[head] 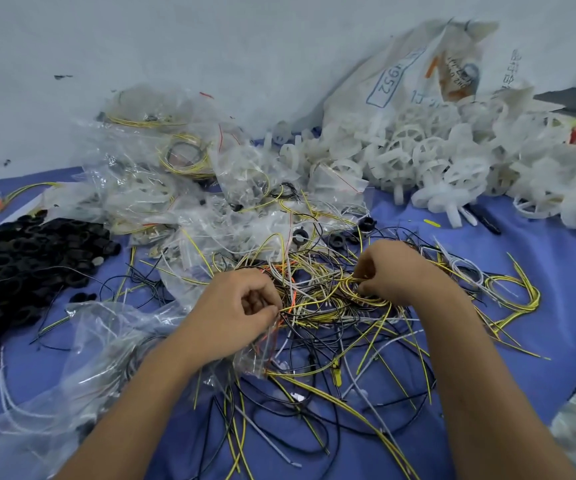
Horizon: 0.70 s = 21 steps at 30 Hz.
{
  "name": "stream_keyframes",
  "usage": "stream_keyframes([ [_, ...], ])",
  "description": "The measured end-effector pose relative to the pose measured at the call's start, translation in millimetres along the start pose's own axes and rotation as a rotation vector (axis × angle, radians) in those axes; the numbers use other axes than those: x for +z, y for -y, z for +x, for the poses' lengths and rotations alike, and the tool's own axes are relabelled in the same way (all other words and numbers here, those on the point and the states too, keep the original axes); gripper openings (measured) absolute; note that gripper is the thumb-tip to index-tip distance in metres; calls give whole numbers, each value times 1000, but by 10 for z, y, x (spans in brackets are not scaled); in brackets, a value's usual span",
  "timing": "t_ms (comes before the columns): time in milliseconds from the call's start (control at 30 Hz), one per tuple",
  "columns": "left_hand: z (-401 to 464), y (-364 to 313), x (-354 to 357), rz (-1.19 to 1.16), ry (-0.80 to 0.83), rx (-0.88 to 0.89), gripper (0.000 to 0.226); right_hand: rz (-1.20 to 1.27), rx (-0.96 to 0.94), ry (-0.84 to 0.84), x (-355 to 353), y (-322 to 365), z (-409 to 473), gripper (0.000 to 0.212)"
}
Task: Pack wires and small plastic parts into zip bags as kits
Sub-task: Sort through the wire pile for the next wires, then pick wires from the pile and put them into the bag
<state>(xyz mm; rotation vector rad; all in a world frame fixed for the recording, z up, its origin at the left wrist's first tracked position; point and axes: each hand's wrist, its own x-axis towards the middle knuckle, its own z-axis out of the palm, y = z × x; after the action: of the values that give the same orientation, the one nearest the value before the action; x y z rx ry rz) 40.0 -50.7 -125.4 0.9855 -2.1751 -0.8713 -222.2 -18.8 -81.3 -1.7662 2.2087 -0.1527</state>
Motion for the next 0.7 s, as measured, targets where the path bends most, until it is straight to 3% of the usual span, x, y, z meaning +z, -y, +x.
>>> stream_keyframes([
  [133, -2, 3, 2, 12, 3, 9, 24, 9, 20, 25, -4, 14, 30, 6],
  [233, -3, 23, -1, 14, 13, 2, 26, 6, -5, -39, -34, -8, 18, 9],
  [500, 9, 137, -72, 68, 30, -25, 20, 337, 25, -858, -188, 122, 7, 10],
  [700, 13, 166, -88, 95, 36, -6, 19, 556, -128, -1107, -254, 313, -4, 10],
])
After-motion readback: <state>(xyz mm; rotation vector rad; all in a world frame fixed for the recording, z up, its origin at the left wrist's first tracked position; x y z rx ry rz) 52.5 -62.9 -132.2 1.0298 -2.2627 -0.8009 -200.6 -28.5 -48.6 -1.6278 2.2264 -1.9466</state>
